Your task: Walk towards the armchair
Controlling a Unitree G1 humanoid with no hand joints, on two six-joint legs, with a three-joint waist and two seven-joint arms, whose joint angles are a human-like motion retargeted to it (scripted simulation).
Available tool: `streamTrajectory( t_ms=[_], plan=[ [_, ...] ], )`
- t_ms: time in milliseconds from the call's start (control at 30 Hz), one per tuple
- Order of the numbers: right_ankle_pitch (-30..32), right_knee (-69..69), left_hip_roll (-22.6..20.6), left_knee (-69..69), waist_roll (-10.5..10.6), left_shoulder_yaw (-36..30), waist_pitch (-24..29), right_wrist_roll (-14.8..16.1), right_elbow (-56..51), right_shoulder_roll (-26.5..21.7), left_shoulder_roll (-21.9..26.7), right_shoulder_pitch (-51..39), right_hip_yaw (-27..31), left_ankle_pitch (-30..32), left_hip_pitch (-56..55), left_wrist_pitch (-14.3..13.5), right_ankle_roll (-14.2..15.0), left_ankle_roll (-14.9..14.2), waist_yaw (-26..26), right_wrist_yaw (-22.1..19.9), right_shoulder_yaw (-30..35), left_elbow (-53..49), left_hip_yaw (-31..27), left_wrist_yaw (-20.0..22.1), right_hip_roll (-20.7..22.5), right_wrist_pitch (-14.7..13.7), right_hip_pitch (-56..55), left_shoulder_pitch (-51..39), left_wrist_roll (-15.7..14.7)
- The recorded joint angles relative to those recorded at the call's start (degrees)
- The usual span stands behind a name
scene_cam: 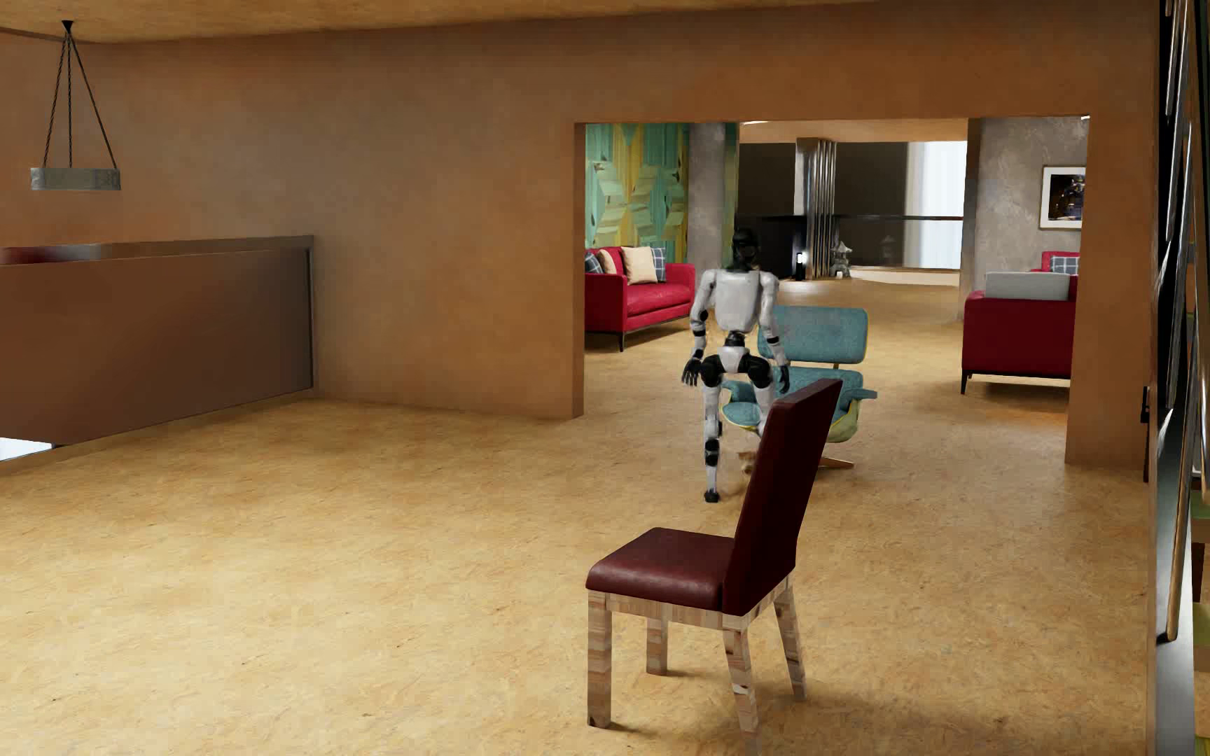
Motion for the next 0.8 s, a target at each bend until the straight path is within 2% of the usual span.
streamTrajectory(
  t_ms=[33,67,133,200,267,400,433,533,567,633,667,700,733,800],
  plan=[
    [-1.2,0.9,0.1,0.3,-0.3,-2.3,0.2,-0.6,0.1,-0.5,0.2,-0.4,0.1,0.0,-0.6,-0.7,2.9,0.3,0.1,-0.1,-0.2,0.3,0.8,-1.6,-0.3,0.2,-1.0,-2.6,1.3],
    [-2.0,3.3,0.2,0.6,-0.6,-4.4,0.3,-0.7,-0.5,-0.4,0.4,-0.5,-0.8,0.2,-1.1,-1.5,3.1,0.6,0.2,-1.1,-0.6,0.7,1.3,-3.0,-1.0,0.3,-1.9,-5.7,2.6],
    [-5.2,12.4,0.0,1.0,-1.3,-7.4,0.3,-0.3,-2.1,-0.4,0.8,-0.2,-6.6,0.5,-1.7,-2.6,-0.3,0.9,0.2,-3.1,-1.2,0.6,1.8,-2.7,-4.1,-0.2,-3.0,-11.9,4.6],
    [-9.0,21.5,-0.8,1.5,-2.1,-7.2,0.1,0.3,-3.9,-0.5,0.3,0.9,-10.8,0.8,-2.3,-3.1,-3.0,1.2,-0.1,-3.8,-1.6,-0.6,1.7,0.2,-6.9,-1.8,-2.3,-17.4,4.4],
    [-9.5,25.5,-1.7,1.9,-3.1,-4.5,-0.4,0.5,-5.1,-0.7,-0.8,1.6,-10.3,1.1,-2.7,-3.8,-0.6,1.3,-0.5,-3.5,-1.4,-2.7,1.4,3.6,-5.9,-2.5,-0.2,-21.1,2.4],
    [-17.7,10.1,-2.8,0.7,-5.4,-0.2,-2.0,-0.4,-5.3,-1.2,-1.8,1.2,-15.7,2.5,-2.2,-6.5,-8.1,0.9,0.2,-2.4,1.3,-8.3,2.4,8.0,-4.7,-2.3,9.4,-23.2,0.8],
    [-17.2,6.4,-2.5,0.4,-5.9,0.8,-2.3,-0.8,-4.8,-1.2,-1.7,0.7,-15.7,2.9,-1.8,-6.8,-9.4,0.7,0.3,-2.0,2.4,-9.5,2.8,8.7,-3.6,-2.5,11.2,-22.4,0.9],
    [-14.4,2.7,0.6,2.9,-6.1,4.2,-2.5,-1.5,-4.9,-1.3,-2.4,-0.2,-14.6,3.2,-2.3,-7.2,-10.4,-0.4,0.5,-1.5,4.8,-10.9,3.5,9.8,-0.7,-3.1,12.9,-17.5,-0.1],
    [-14.2,2.2,1.9,4.7,-6.0,3.9,-2.5,-1.3,-6.1,-1.1,-2.6,0.2,-14.8,3.1,-3.2,-7.1,-10.5,-0.8,0.5,-1.5,4.9,-9.8,3.1,8.6,0.3,-3.6,13.1,-16.1,0.1],
    [-14.1,1.6,5.5,11.0,-5.4,3.0,-2.4,0.2,-8.8,-0.1,-2.1,1.7,-15.8,2.7,-6.7,-5.9,-11.8,-1.6,0.3,-3.2,4.0,-6.3,1.5,3.1,2.9,-5.2,13.4,-14.1,1.2],
    [-14.2,2.1,7.6,15.3,-5.0,5.1,-2.2,1.2,-9.4,0.7,-2.4,1.8,-16.4,3.3,-9.3,-4.1,-12.6,-1.9,0.1,-4.4,3.1,-4.9,0.6,1.4,4.2,-5.1,13.3,-12.5,0.7],
    [-14.6,2.9,9.6,19.7,-4.5,8.5,-2.0,2.1,-9.9,1.3,-3.3,2.6,-17.0,4.7,-12.1,-1.9,-13.4,-2.0,-0.1,-5.4,2.4,-3.1,-0.5,1.5,5.4,-5.0,12.9,-11.0,-0.9],
    [-15.0,4.0,11.5,23.7,-3.9,12.1,-1.8,2.5,-9.7,1.7,-4.2,3.2,-17.6,6.4,-14.8,0.0,-14.1,-1.6,-0.4,-5.9,2.1,-1.5,-1.4,3.7,6.4,-4.6,12.4,-9.3,-2.6],
    [-15.3,5.3,15.7,28.1,-2.5,14.9,-1.5,2.1,-7.4,1.7,-4.4,3.8,-18.4,9.4,-17.9,1.1,-15.3,-0.7,-0.7,-6.0,2.1,1.3,0.3,7.3,8.2,-3.4,11.4,-5.3,-3.7]
  ],
)
